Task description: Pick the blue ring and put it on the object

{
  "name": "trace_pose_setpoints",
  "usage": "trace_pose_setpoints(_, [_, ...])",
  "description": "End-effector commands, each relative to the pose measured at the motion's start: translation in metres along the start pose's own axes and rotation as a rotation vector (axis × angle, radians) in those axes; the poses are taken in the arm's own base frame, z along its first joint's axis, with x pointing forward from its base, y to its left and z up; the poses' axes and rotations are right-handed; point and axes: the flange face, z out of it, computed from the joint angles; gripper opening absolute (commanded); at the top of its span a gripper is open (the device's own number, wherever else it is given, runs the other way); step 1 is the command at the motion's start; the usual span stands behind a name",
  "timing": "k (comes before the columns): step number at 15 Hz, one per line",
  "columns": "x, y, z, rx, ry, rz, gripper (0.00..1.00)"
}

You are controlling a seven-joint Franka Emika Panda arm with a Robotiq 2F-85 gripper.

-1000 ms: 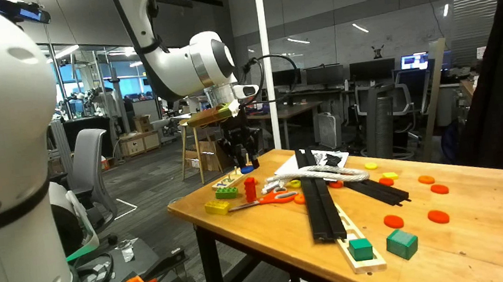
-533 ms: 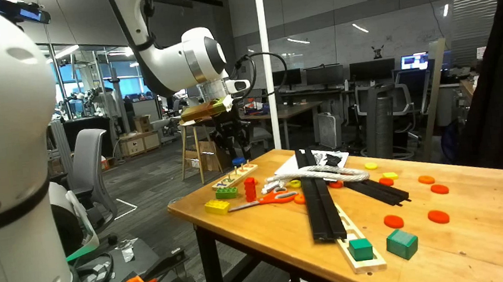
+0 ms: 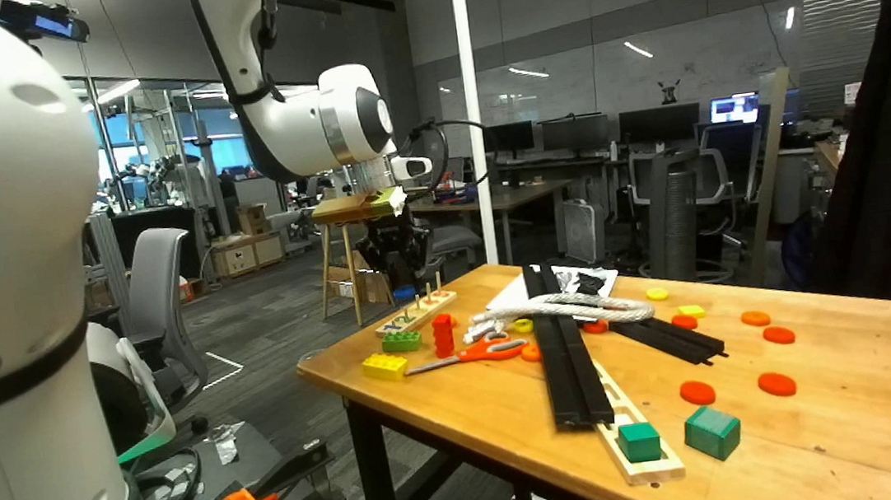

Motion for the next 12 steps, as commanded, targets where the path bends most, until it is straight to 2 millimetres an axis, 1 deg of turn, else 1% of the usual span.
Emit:
trace_pose_setpoints(1, [0.014,-0.012,0.011,0.053,0.009,-0.029,0.22])
trace_pose_setpoints(6, [0.028,-0.023,0.032,0.092,-0.023,-0.056,0.22])
trace_pose_setpoints(12, [0.049,-0.032,0.046,0.121,-0.044,-0.076,0.22])
